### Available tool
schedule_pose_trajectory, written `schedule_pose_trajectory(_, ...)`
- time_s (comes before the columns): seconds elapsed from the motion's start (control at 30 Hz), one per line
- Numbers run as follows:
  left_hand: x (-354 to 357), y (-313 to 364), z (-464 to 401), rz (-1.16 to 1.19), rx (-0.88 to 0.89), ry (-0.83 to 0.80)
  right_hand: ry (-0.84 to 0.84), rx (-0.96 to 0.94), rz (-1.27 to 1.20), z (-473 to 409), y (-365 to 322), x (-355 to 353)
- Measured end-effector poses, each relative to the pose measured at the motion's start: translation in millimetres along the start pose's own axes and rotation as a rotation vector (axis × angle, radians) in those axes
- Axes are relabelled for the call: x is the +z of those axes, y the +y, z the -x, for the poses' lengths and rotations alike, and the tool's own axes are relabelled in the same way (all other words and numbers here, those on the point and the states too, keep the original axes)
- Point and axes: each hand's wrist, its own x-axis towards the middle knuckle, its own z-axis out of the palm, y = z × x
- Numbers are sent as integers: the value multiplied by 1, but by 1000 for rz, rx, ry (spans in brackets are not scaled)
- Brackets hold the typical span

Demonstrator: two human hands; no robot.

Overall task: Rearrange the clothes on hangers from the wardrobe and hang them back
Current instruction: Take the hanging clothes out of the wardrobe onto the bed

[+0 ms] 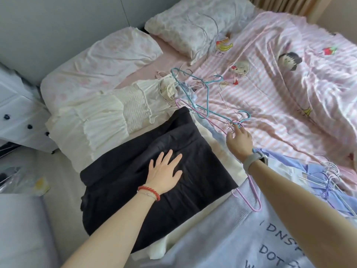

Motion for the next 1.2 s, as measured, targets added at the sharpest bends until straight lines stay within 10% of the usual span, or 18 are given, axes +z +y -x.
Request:
schedule_pose_trajectory(0.53, 22, -93, 277, 218, -393, 812, -151, -900, 42, 295, -134, 55)
schedule_pose_trajectory(1.2, 269, -54, 902, 119, -1969, 1089, -967, -2189, 61, 909, -129, 163)
